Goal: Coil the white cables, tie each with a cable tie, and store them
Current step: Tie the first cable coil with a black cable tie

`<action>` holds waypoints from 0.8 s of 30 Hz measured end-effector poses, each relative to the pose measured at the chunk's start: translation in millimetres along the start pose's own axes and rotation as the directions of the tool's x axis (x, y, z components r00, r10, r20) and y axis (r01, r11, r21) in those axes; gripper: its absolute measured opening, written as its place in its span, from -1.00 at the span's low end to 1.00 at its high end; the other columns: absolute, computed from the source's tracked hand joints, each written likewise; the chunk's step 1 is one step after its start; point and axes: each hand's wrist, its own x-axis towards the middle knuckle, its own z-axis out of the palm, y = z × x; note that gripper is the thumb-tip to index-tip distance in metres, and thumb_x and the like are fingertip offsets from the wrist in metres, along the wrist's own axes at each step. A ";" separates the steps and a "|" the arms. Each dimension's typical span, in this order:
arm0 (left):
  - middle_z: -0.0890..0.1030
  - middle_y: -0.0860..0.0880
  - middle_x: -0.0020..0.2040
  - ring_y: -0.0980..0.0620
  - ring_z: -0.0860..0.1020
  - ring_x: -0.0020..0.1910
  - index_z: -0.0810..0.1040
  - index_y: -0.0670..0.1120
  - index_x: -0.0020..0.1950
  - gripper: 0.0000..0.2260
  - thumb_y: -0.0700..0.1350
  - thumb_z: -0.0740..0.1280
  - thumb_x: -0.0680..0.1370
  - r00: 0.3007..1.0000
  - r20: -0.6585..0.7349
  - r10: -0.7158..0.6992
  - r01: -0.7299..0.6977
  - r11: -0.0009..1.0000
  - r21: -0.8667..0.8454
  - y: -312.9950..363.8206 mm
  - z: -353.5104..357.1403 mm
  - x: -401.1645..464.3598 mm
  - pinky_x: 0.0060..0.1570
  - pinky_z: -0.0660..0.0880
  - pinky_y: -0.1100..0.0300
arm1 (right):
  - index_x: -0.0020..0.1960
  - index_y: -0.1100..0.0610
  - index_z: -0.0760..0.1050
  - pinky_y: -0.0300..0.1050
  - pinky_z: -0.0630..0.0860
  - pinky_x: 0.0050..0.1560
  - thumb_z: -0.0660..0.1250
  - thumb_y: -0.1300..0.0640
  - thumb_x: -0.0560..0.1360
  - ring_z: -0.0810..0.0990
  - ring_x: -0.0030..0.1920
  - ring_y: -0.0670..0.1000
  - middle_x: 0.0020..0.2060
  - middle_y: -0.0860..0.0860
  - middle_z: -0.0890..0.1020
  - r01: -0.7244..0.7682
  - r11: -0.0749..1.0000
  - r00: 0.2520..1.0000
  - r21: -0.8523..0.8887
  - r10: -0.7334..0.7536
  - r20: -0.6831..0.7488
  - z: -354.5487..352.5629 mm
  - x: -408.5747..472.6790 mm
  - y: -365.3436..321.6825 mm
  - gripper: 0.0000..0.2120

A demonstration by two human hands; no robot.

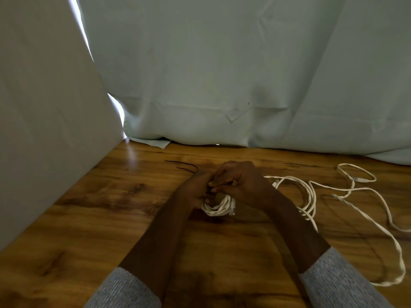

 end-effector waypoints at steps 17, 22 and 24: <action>0.60 -0.16 -0.22 0.01 0.50 -0.37 0.65 -0.11 -0.04 -0.85 -0.04 0.37 0.57 0.869 -0.263 0.420 -0.336 0.890 0.309 2.5 12.4 3.0 -0.45 0.34 0.24 | -0.14 0.10 0.67 -0.24 0.53 -0.25 0.49 0.23 0.48 0.61 -0.30 -0.19 -0.29 -0.10 0.68 -0.387 0.886 0.789 0.253 0.461 -0.407 2.1 2.2 2.8 -0.94; 0.54 -0.13 -0.32 0.06 0.40 -0.49 0.70 -0.13 -0.07 -0.76 -0.01 0.34 0.61 0.843 -0.130 0.523 -0.452 0.818 0.356 0.4 10.9 -1.6 -0.52 0.29 0.25 | -0.09 0.20 0.67 -0.24 0.47 -0.40 0.43 0.27 0.53 0.53 -0.44 -0.12 -0.40 -0.02 0.65 -0.457 0.749 0.737 0.479 0.621 -0.266 -3.4 -4.1 5.3 -0.95; 0.53 -0.16 -0.33 0.08 0.36 -0.51 0.69 -0.19 -0.06 -0.76 -0.03 0.37 0.59 0.843 -0.128 0.523 -0.463 0.825 0.323 0.0 9.7 -2.5 -0.51 0.27 0.26 | -0.07 0.20 0.67 -0.19 0.50 -0.37 0.43 0.25 0.54 0.56 -0.40 -0.06 -0.35 0.06 0.67 -0.468 0.701 0.714 0.538 0.658 -0.237 -2.0 -3.9 5.4 -0.95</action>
